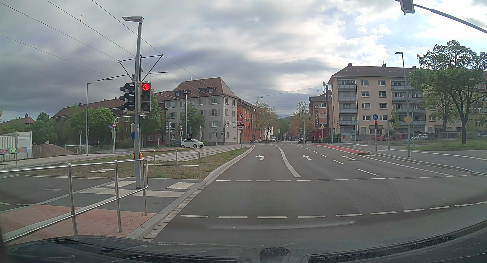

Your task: Follow the waypoints while adhering to traffic rules and regulations

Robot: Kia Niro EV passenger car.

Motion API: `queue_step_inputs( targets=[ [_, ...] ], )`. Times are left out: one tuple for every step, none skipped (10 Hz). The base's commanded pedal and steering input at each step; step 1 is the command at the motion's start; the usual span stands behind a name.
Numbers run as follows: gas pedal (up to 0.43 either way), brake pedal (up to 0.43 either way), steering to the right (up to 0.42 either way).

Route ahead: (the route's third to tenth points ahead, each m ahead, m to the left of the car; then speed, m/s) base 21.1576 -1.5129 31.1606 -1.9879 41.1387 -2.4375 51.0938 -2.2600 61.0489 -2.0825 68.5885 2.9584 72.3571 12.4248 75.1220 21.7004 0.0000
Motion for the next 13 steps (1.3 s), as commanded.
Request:
queue_step_inputs(
  targets=[
    [0.000, 0.244, 0.011],
    [0.000, 0.244, 0.011],
    [0.000, 0.244, 0.011],
    [0.000, 0.244, 0.011],
    [0.000, 0.244, 0.011],
    [0.000, 0.244, 0.011],
    [0.000, 0.244, 0.011],
    [0.000, 0.244, 0.011],
    [0.000, 0.244, 0.011],
    [0.000, 0.244, 0.011],
    [0.000, 0.244, 0.011],
    [0.000, 0.244, 0.011],
    [0.000, 0.250, 0.010]
  ],
)
